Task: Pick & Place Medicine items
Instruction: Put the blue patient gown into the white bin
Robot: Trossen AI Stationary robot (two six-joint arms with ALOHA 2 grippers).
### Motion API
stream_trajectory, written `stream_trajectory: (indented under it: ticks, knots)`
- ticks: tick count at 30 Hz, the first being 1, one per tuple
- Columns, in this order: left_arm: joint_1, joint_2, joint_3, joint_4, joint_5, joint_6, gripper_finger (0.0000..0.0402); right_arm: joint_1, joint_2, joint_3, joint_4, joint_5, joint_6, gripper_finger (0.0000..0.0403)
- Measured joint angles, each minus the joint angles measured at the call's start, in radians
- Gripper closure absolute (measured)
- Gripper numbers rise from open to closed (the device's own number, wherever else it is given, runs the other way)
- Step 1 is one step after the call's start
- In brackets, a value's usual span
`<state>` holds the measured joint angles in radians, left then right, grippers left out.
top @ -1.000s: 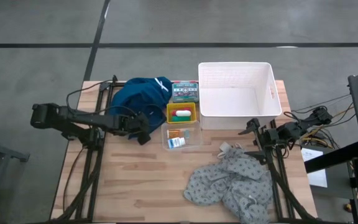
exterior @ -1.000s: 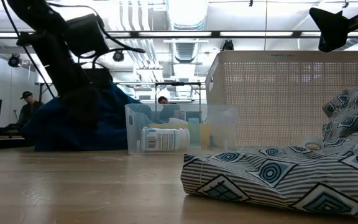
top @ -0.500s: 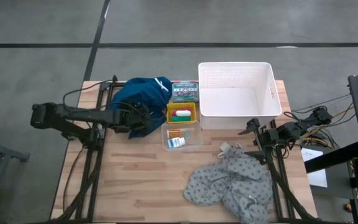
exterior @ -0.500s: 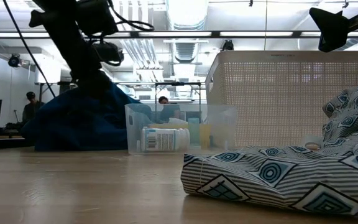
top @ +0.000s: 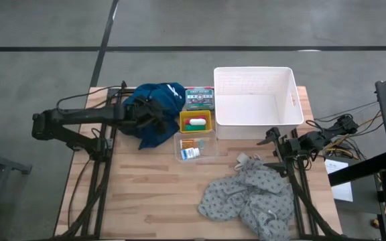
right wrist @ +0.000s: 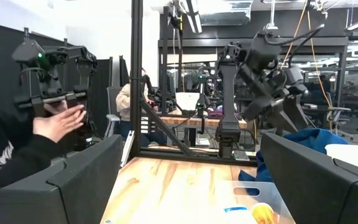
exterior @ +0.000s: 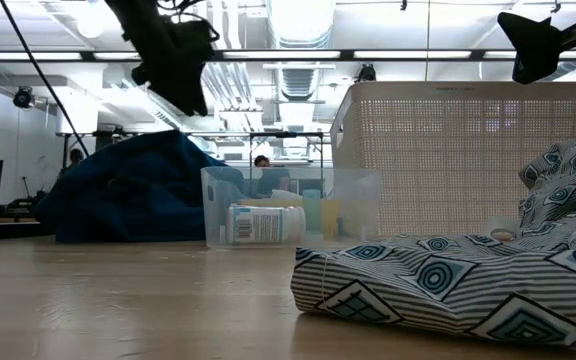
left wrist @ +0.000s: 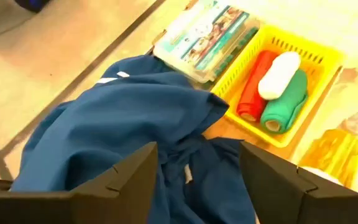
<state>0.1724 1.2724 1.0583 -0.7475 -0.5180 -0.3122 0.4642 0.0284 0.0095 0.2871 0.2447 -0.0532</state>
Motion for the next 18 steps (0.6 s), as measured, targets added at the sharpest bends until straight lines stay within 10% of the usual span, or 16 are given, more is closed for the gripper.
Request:
stream_trajectory:
  ticks: [11,18]
  knots:
    - [0.0,0.0,0.001,0.071,0.006,-0.232,0.0075,0.0,0.0,0.0,0.0,0.0,0.0,0.0023]
    - [0.0,0.0,0.0,0.123,0.006,-0.102,0.0054,0.0,0.0,0.0,0.0,0.0,0.0,0.0023]
